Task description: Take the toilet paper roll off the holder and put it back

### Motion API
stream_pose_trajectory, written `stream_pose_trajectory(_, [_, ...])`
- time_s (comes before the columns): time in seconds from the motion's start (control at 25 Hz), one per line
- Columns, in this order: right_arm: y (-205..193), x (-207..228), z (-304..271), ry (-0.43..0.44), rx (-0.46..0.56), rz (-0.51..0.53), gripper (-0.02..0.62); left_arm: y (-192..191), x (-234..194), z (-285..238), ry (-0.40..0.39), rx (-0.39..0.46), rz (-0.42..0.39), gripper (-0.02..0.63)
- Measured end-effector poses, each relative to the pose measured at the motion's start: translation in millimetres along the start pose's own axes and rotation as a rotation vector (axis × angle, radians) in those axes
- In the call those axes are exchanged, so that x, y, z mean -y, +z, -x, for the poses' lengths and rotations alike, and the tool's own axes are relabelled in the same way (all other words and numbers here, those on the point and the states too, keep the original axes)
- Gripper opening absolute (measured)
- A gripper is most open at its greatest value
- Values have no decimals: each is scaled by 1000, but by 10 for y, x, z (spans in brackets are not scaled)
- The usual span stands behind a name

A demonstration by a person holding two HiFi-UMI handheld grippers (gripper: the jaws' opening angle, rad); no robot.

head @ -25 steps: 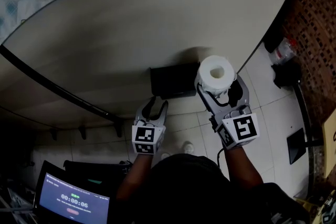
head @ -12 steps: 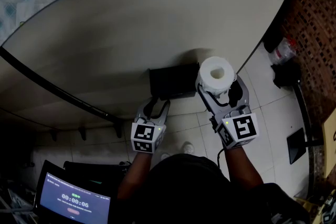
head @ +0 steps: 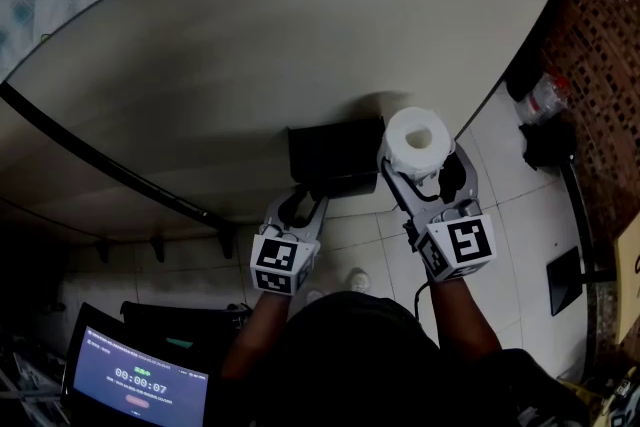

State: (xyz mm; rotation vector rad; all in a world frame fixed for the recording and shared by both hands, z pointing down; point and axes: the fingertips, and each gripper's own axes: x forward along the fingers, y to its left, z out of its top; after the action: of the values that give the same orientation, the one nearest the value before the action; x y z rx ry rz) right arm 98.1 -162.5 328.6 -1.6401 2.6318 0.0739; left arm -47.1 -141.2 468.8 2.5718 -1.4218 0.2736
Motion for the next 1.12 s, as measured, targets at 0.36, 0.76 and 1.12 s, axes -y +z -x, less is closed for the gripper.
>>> stream_pose_trajectory(0.36, [-50,84,-7,-17,-13,-11,417,63,32,30,-8,-43,51,140])
stream_pose_trajectory(0.76, [-111,213,37,-51,-16,-27,417,68,28,43,-13,-49,55,138])
stream_pose_trajectory(1.12, [-212,570,148,-126,30,-222,416,65,14,48,-3,-55,49,132])
